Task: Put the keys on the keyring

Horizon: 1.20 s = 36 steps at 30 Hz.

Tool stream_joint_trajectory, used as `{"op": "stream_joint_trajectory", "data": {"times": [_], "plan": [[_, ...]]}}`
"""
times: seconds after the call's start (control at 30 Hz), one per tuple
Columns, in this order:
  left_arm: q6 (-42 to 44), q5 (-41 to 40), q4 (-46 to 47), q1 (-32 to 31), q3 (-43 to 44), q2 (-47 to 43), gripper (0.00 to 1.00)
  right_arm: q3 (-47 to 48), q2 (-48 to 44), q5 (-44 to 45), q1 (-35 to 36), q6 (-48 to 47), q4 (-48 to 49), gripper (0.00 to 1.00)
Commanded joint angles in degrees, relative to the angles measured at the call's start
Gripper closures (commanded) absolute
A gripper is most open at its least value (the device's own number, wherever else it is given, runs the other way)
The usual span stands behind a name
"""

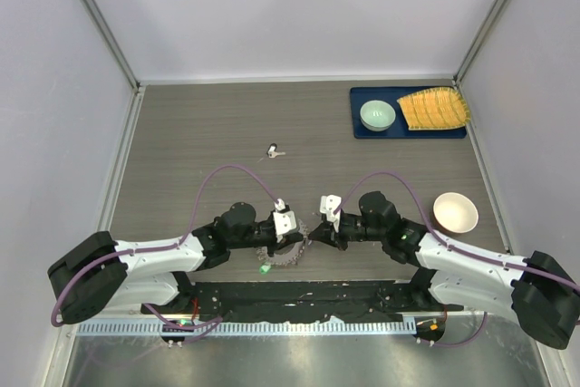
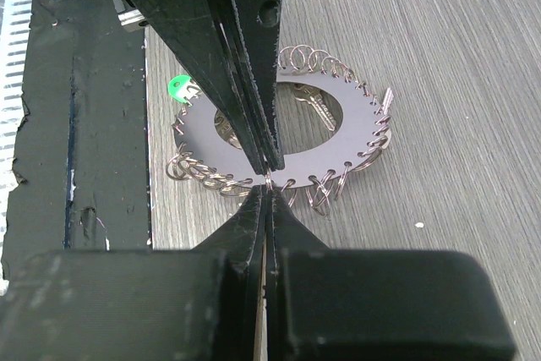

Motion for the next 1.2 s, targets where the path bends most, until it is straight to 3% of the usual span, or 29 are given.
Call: {"op": "stream_joint_trajectory", "data": {"times": [0.0,0.9,1.17], "plan": [[0.6,1.2,4.5,0.1,0.1,-0.1,1.00,2.0,-0.3,-0.3,0.3,-0.6,2.3,0.99],[-0.2,1.5,5.4,0.1,-0.3,0.2,1.00,2.2,0.6,0.8,0.3,-1.0,1.7,0.99],[0.0,0.4,4.7,0.1,-0.1,1.1,1.00,1.8,-2.7,1.7,0.3,-1.1,0.9,0.99]]}}
